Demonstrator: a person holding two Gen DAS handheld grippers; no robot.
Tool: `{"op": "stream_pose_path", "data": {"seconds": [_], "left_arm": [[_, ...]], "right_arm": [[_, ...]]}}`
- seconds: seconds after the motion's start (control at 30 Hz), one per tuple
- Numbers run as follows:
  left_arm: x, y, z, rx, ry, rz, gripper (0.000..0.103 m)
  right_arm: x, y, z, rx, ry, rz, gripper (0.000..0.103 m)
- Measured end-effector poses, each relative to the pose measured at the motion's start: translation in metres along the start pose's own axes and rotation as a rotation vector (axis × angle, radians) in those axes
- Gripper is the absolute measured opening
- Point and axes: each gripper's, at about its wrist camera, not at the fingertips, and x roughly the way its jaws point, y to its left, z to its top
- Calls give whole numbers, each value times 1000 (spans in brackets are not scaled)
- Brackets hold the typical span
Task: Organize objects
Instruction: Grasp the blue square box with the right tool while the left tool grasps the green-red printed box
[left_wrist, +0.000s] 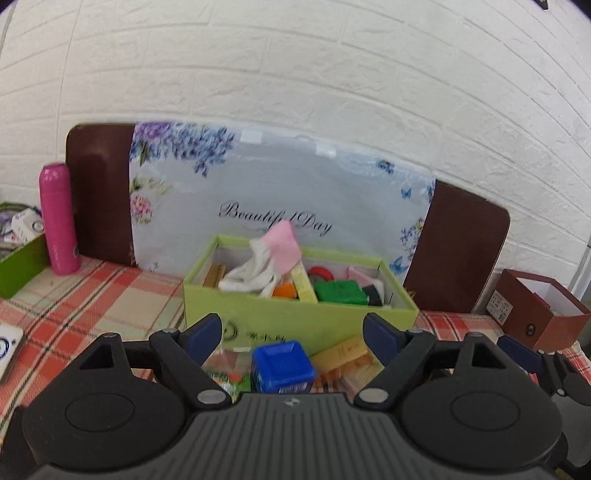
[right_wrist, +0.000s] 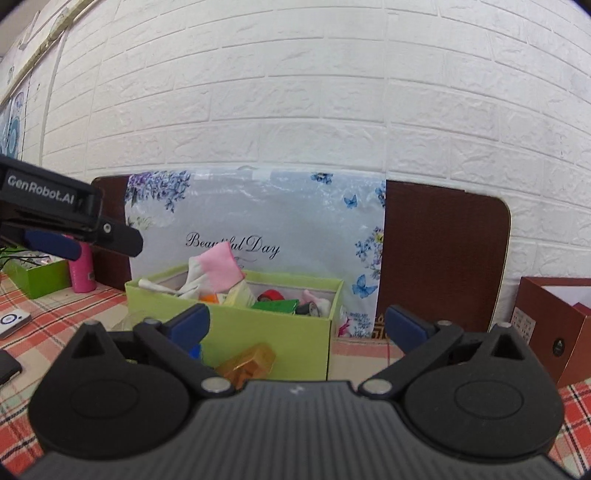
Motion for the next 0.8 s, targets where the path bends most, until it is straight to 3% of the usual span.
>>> {"op": "stream_pose_path", "data": {"seconds": [0.27,0.5,0.73,0.77,0.8], "left_arm": [[21,31,-59,-89,165,65,87],[54,48,-73,-93,159,130,87],[90,52,-68,-46,151,122,87],[95,53,-68,-33,162,115,86],[99,55,-69,-29,179,103,71]], "right_arm": [[-5,11,-50,26,153,35,103],[-9,4,-67,90,209,34,103],[-8,2,-67,80,220,30,103],[-7,3,-67,77,223,36,103],[-5,6,-66,69,224,44,103]]}}
